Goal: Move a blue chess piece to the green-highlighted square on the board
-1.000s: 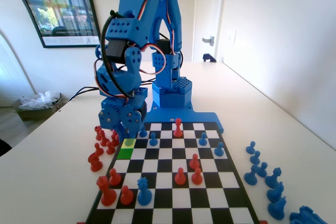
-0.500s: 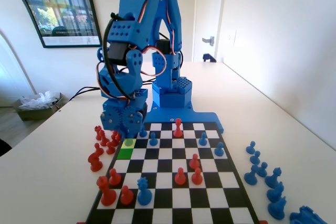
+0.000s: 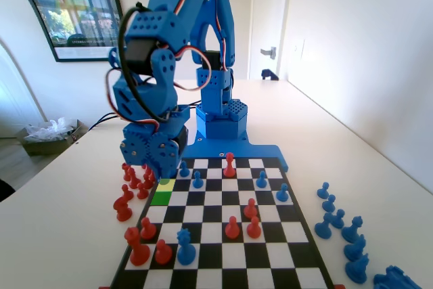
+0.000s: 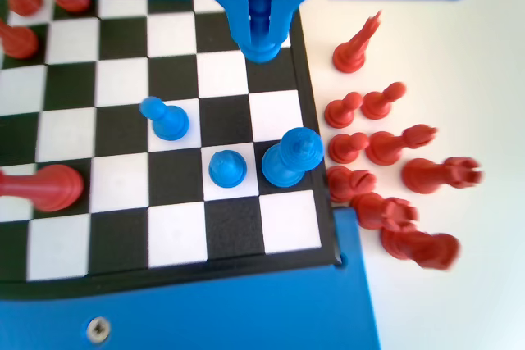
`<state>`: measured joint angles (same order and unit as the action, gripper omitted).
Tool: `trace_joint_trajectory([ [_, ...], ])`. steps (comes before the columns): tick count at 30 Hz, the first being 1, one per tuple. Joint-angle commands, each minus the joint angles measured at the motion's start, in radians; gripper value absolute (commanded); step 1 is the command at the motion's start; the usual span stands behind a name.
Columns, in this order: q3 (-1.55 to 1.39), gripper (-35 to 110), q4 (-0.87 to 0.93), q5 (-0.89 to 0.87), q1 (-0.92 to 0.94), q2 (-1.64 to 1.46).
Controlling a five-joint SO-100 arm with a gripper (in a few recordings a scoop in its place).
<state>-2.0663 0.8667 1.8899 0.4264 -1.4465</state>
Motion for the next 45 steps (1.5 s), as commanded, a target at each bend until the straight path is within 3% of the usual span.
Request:
trace_joint_trajectory([
  [1, 0.064, 1, 0.0, 0.002, -0.003, -0.012],
  [45, -0.06, 2, -0.276, 0.043, 0.035, 0.121],
])
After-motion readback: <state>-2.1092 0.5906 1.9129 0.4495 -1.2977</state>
